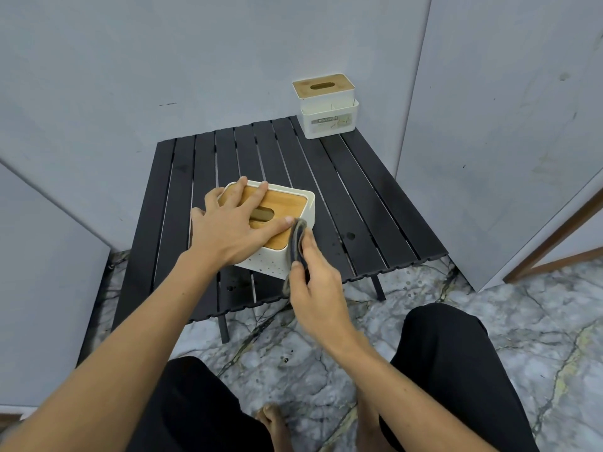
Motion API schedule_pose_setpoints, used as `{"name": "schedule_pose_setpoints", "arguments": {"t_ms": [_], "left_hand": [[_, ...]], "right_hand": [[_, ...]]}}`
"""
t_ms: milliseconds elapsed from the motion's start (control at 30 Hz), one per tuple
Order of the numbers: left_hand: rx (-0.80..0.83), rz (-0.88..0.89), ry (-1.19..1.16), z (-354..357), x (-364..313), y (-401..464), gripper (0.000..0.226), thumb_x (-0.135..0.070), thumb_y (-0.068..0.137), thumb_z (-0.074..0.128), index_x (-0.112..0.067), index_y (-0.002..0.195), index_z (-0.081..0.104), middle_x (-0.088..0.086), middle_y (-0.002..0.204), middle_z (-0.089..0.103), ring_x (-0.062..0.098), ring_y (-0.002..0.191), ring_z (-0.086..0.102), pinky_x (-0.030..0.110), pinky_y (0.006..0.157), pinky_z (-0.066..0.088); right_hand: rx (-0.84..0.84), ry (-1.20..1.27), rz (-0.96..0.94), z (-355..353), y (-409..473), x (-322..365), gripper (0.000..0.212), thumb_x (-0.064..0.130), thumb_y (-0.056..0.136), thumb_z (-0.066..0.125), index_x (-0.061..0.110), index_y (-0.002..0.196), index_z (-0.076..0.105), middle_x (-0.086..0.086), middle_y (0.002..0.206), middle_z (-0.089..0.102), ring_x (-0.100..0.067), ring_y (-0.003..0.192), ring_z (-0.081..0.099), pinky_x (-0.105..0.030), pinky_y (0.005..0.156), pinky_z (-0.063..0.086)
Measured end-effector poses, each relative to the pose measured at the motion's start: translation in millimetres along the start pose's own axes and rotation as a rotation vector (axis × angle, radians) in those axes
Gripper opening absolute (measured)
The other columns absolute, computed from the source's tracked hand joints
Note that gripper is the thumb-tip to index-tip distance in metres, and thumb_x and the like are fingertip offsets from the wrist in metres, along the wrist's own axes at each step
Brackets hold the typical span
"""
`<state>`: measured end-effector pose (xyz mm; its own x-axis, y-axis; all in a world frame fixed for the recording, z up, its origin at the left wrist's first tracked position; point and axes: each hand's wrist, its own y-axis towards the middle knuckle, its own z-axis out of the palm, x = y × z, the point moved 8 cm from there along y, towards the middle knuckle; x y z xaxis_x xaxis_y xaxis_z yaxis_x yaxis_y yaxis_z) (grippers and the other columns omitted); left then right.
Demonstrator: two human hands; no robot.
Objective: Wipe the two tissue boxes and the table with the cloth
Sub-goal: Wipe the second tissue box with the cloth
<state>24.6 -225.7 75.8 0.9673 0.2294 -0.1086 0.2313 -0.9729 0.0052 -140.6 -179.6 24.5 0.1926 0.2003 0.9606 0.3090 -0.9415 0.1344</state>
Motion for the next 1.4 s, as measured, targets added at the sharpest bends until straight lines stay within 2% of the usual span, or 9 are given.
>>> {"name": "schedule_pose_setpoints", "arguments": {"t_ms": [133, 367, 567, 700, 800, 933, 1100, 1300, 1400], "left_hand": [[-0.048, -0.057, 0.013, -0.7, 0.5, -6.0, 0.099, -0.099, 0.067, 0.009, -0.053, 0.155, 0.013, -0.011, 0.169, 0.009, 0.032, 0.150, 0.012, 0.062, 0.111, 0.022], [-0.057, -0.144, -0.004, 2.1, 2.7, -5.5, 0.100, -0.101, 0.068, 0.012, -0.053, 0.155, 0.014, -0.011, 0.169, 0.008, 0.032, 0.150, 0.011, 0.062, 0.110, 0.022], [-0.056, -0.147, -0.002, 2.7, 2.0, -5.1, 0.098, -0.100, 0.070, 0.013, -0.052, 0.155, 0.013, -0.010, 0.169, 0.008, 0.033, 0.150, 0.011, 0.063, 0.110, 0.022], [-0.050, -0.157, 0.002, 3.2, 2.8, -4.5, 0.097, -0.100, 0.069, 0.014, -0.053, 0.155, 0.012, -0.010, 0.169, 0.008, 0.032, 0.150, 0.011, 0.063, 0.110, 0.022], [-0.041, -0.164, -0.007, 3.0, 3.0, -4.5, 0.099, -0.101, 0.067, 0.014, -0.053, 0.155, 0.012, -0.011, 0.169, 0.007, 0.032, 0.150, 0.010, 0.064, 0.110, 0.021], [-0.027, -0.181, -0.032, 1.1, 1.0, -4.4, 0.099, -0.100, 0.068, 0.017, -0.052, 0.155, 0.013, -0.009, 0.169, 0.007, 0.033, 0.150, 0.009, 0.065, 0.110, 0.020], [0.000, -0.210, -0.043, -0.6, -4.6, -2.5, 0.094, -0.096, 0.075, 0.022, -0.050, 0.156, 0.016, -0.007, 0.169, 0.008, 0.035, 0.149, 0.010, 0.065, 0.110, 0.020], [-0.002, -0.278, -0.119, -8.8, -2.8, 0.2, 0.071, -0.080, 0.091, 0.020, -0.048, 0.154, 0.028, -0.004, 0.163, 0.021, 0.037, 0.143, 0.016, 0.062, 0.110, 0.025], [0.013, -0.292, -0.134, -12.1, -3.6, -0.2, 0.066, -0.074, 0.095, 0.020, -0.046, 0.154, 0.030, 0.000, 0.158, 0.025, 0.037, 0.142, 0.016, 0.061, 0.109, 0.030]], "right_hand": [[0.000, 0.004, 0.093, -1.1, 12.6, -19.2, 0.060, 0.019, 0.099, 0.035, 0.031, 0.155, 0.018, -0.008, 0.125, 0.057, -0.014, 0.092, 0.052, -0.024, 0.084, 0.047], [0.046, 0.014, 0.105, 7.7, -18.9, -16.3, 0.057, 0.018, 0.100, 0.037, 0.025, 0.155, 0.024, 0.005, 0.097, 0.045, 0.003, 0.064, 0.042, -0.012, 0.066, 0.038], [-0.016, 0.046, 0.044, -3.8, -0.2, 1.1, 0.058, 0.019, 0.097, 0.036, 0.026, 0.153, 0.028, 0.006, 0.105, 0.046, -0.007, 0.087, 0.042, -0.021, 0.084, 0.037], [0.012, 0.043, 0.128, -11.4, 15.1, -6.3, 0.057, 0.007, 0.099, 0.038, 0.024, 0.153, 0.031, 0.007, 0.082, 0.053, 0.003, 0.051, 0.049, -0.012, 0.049, 0.038], [0.046, 0.030, 0.174, -8.3, 6.4, -17.5, 0.055, 0.007, 0.099, 0.038, 0.022, 0.152, 0.033, 0.003, 0.077, 0.055, 0.000, 0.045, 0.045, -0.013, 0.044, 0.035], [0.022, 0.023, 0.117, 0.6, -16.2, -11.0, 0.059, 0.023, 0.097, 0.037, 0.021, 0.154, 0.025, 0.015, 0.087, 0.042, 0.004, 0.073, 0.039, -0.011, 0.071, 0.036], [-0.055, 0.053, 0.054, -11.0, 4.7, -4.5, 0.058, 0.014, 0.097, 0.039, 0.024, 0.153, 0.029, -0.010, 0.107, 0.057, -0.013, 0.093, 0.039, -0.027, 0.084, 0.037], [-0.028, -0.015, 0.125, -23.4, 21.2, -23.1, 0.057, 0.008, 0.097, 0.038, 0.022, 0.152, 0.034, 0.004, 0.070, 0.050, -0.004, 0.049, 0.042, -0.018, 0.050, 0.040], [-0.059, -0.032, 0.143, -26.0, 16.5, -26.6, 0.055, 0.009, 0.097, 0.038, 0.019, 0.151, 0.036, 0.001, 0.073, 0.054, -0.006, 0.051, 0.046, -0.019, 0.051, 0.042]]}}
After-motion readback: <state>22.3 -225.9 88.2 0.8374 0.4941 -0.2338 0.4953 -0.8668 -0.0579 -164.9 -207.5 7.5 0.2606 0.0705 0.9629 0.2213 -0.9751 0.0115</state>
